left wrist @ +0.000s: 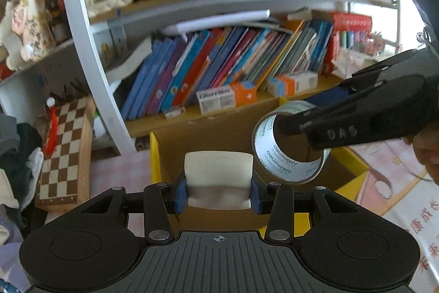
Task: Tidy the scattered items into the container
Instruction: 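Carry the white block into the yellow box with the left tool while the right tool lowers the tape inside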
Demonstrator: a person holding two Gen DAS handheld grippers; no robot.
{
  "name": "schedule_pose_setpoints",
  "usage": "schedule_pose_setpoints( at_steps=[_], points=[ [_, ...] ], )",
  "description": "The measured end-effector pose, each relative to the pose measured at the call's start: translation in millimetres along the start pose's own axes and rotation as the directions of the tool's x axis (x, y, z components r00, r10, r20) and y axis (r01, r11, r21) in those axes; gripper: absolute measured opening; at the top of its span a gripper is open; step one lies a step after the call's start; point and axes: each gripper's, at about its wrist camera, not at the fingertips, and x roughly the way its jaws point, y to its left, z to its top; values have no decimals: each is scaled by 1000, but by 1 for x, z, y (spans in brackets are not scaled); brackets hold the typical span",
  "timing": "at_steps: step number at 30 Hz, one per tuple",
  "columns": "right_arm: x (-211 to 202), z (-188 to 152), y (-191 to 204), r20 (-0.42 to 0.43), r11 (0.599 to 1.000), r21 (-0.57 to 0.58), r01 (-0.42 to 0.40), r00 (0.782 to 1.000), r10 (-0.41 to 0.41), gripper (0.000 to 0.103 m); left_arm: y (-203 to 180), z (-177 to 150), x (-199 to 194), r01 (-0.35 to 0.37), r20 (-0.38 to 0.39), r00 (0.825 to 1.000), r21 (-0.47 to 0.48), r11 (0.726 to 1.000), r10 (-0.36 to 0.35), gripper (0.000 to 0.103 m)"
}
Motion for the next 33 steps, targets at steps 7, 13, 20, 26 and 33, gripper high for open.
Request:
schedule_pose_setpoints(
  at_steps=[7,13,20,26,33],
  points=[
    [44,-2,2,-68,999,-43,-13,998,10,41,6,1,36,-6,-79,997,20,1000,7,42],
    [76,2,-6,-124,997,-72,-7,992,-2,41,2,2,61,11,-140,990,59,998,-2,42],
    [102,5,-6,-183,992,-124,-32,983,9,41,-3,1,88,47,-228,973,93,995,-24,42],
    [115,6,-6,-217,989,-142,-51,976,19,41,-5,0,99,66,-264,964,109,992,-35,43],
    [121,7,-7,-226,987,-148,-62,974,28,41,-3,1,107,64,-288,957,116,991,-28,43]
  ],
)
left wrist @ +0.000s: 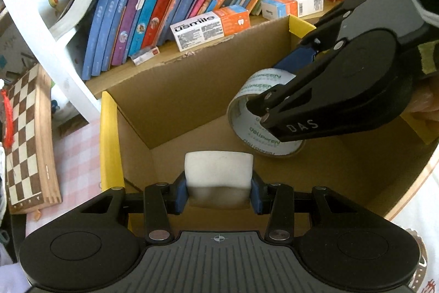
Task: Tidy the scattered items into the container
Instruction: 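Carry the white block into the yellow box with the left tool while the right tool lowers the tape inside, then open the left tool to drop the block while the right tool releases the tape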
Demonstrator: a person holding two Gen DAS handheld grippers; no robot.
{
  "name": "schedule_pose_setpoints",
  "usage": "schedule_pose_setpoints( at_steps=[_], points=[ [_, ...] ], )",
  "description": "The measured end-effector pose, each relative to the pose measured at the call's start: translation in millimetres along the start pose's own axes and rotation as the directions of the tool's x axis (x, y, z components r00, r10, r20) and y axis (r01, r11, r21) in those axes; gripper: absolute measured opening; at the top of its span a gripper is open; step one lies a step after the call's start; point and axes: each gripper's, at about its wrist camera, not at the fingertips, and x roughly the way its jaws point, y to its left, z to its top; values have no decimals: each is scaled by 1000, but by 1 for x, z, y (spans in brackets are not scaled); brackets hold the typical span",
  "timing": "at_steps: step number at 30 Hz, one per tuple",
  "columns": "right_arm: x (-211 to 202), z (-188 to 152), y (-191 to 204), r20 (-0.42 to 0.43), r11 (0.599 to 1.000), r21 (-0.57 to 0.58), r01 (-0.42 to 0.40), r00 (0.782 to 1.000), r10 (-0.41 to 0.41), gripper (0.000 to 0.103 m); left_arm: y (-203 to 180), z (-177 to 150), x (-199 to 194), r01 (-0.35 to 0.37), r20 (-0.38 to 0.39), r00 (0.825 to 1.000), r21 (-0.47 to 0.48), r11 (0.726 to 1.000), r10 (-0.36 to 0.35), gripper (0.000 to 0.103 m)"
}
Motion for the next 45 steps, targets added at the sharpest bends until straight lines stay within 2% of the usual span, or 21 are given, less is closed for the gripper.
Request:
schedule_pose_setpoints(
  at_steps=[10,16,24,31,35,38,45],
  points=[
    [10,4,0,-17,1000,-10,-7,1000,7,41,0,4,7,-4,-31,1000,-8,1000,4,44],
    [10,4,1,-19,1000,-15,-19,1000,19,41,-1,5,10,15,-73,997,11,1000,-15,44],
    [12,4,3,-37,999,-26,-30,999,29,41,0,6,16,19,-114,993,-12,1000,-21,46],
    [12,4,3,-41,999,-25,-38,998,37,41,0,4,14,24,-108,994,-20,1000,-26,48],
    [10,4,1,-29,999,-16,-48,998,47,43,0,5,11,28,-91,995,-15,1000,-29,57],
    [6,4,0,-11,998,-6,-58,998,58,51,-3,6,6,10,-70,998,4,1000,-9,67],
    [-11,3,-6,37,996,37,-85,996,84,54,-6,5,-10,-12,-34,999,15,1000,12,67]
  ],
)
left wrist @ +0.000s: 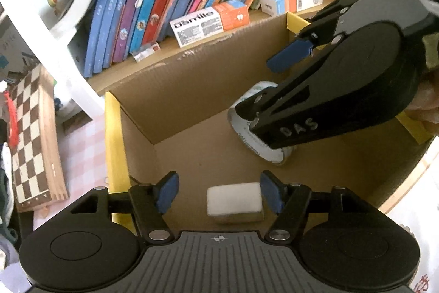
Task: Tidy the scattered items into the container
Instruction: 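Open the left tool to drop the block while the right tool releases the tape, then withdraw both open tools from the yellow box back over the table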
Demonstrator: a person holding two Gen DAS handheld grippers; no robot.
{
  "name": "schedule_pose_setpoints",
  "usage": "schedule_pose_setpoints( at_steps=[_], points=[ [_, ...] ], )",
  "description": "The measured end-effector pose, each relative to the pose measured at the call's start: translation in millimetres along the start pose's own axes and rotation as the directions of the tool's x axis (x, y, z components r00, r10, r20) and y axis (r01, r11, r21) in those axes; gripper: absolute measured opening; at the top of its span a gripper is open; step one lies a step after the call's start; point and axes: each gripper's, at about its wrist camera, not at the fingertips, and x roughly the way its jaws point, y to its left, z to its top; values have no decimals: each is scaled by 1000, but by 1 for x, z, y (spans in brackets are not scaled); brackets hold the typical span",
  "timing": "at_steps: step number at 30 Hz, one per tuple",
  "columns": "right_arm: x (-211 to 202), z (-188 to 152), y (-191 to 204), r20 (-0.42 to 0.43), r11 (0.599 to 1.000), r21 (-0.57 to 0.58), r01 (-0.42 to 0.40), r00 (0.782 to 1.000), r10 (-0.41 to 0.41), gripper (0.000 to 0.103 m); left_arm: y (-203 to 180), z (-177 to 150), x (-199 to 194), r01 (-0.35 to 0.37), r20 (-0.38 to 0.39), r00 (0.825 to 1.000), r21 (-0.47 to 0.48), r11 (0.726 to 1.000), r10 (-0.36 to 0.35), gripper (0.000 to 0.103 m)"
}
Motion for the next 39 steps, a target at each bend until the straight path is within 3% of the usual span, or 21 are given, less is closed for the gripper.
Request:
schedule_pose_setpoints(
  at_steps=[10,19,29,34,39],
  points=[
    [-41,7,9,85,1000,2,-5,996,4,55,-2,-7,-48,-25,140,990,-16,1000,26,67],
    [-103,3,32,208,999,33,7,978,-14,56,4,-32,-115,-21,308,951,-63,998,39,67],
    [-176,-43,57,281,983,151,104,949,-143,59,9,-91,-175,-15,422,905,-77,997,46,75],
    [-206,-76,76,293,966,196,167,930,-220,63,17,-125,-196,-16,434,899,-99,995,58,78],
    [-223,-113,94,263,946,245,213,924,-276,64,22,-158,-206,-14,420,905,-118,993,63,79]
  ],
)
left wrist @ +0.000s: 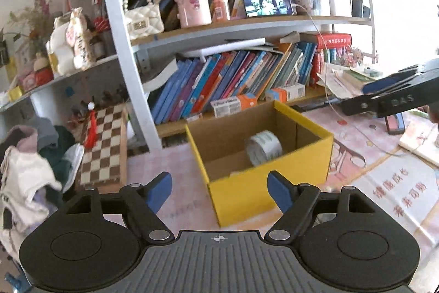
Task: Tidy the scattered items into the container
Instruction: 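Withdraw both open tools from the yellow box back over the table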
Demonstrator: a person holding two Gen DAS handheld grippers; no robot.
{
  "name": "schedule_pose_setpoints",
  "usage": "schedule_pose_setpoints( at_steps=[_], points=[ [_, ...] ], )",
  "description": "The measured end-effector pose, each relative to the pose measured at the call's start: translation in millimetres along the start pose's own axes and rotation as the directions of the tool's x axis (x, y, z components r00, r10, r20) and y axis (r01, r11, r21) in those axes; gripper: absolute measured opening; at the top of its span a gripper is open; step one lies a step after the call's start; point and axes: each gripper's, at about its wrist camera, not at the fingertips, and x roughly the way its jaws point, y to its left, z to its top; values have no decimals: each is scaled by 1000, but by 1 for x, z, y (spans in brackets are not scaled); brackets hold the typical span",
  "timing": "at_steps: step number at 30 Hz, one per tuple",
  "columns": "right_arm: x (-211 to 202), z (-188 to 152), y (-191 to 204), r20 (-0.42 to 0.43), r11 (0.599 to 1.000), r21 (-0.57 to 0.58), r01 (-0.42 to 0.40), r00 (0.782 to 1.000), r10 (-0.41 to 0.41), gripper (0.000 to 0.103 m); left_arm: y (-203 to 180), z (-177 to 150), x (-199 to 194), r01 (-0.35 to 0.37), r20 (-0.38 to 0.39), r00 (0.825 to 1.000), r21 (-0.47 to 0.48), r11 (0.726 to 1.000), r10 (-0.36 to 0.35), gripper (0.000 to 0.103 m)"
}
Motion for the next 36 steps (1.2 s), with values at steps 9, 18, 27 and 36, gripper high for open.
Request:
schedule_pose_setpoints(
  at_steps=[9,18,27,36],
  points=[
    [-40,-57,17,-32,992,93,90,996,-87,66,-2,-42,-30,-8,-15,1000,-84,996,7,85],
    [-59,-105,46,-106,994,75,80,992,-71,70,-30,-77,-43,20,-76,997,-58,998,-24,85],
    [-68,-131,68,-144,991,120,59,989,-41,70,-45,-94,-47,13,-112,994,-57,998,-20,85],
    [-70,-141,68,-178,984,164,62,984,-33,70,-41,-103,-53,-11,-118,993,-99,995,-1,85]
  ],
)
